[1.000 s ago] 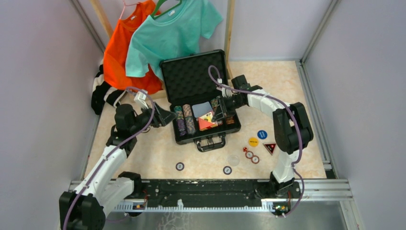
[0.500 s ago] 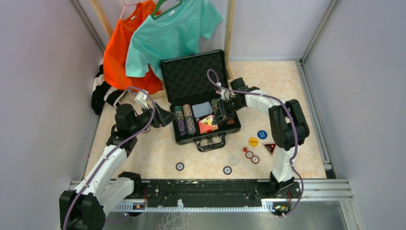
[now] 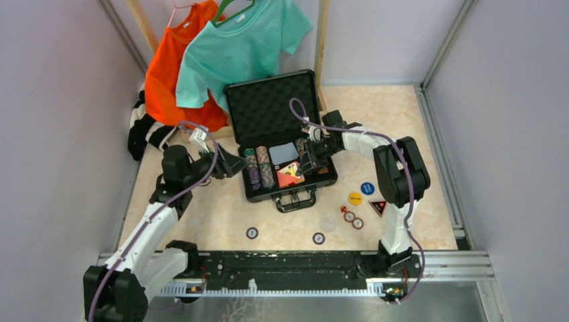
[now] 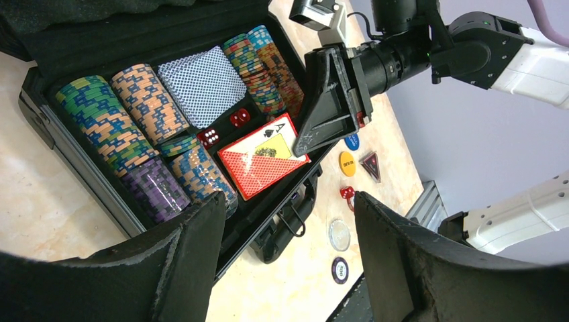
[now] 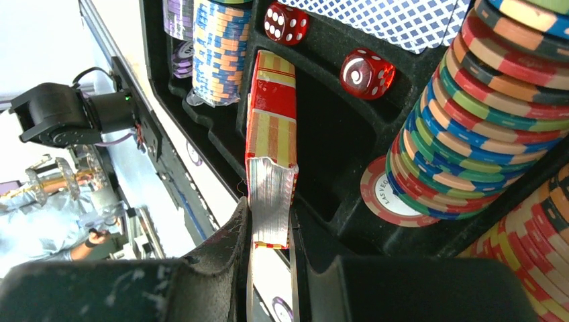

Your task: Pack up texas hold em set

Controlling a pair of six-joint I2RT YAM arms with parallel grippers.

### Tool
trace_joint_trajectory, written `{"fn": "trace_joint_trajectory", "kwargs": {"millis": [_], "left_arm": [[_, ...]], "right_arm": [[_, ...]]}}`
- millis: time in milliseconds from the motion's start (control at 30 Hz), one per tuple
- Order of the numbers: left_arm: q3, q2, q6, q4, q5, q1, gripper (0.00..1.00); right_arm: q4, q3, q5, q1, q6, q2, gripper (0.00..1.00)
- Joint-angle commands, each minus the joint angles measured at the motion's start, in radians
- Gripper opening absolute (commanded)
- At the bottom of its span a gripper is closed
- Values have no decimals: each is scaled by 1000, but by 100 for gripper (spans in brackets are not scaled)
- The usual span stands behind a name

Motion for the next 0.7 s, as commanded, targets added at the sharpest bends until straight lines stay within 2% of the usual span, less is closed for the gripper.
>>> {"fn": "trace_joint_trajectory", "kwargs": {"millis": [0,267,367,467,533,667], "left_arm": [[-5,-1,13,17,13,8,75],[-1,-5,17,4,10,8,75],[-1,-4,17,4,10,8,76],[-2,-2,17,5,9,8,76],[-4,-1,17,7,9,8,76],[-4,1,14,12,14,8,76]], "right_arm": [[76,-2,-29,24,-1,36,0],[102,13,-25,50,11,75,0],[101,15,-1,49,16,60,12],[116,5,48,50,31,15,33],[115,5,73,50,37,-10,42],[105,11,91,50,47,-47,46]]}}
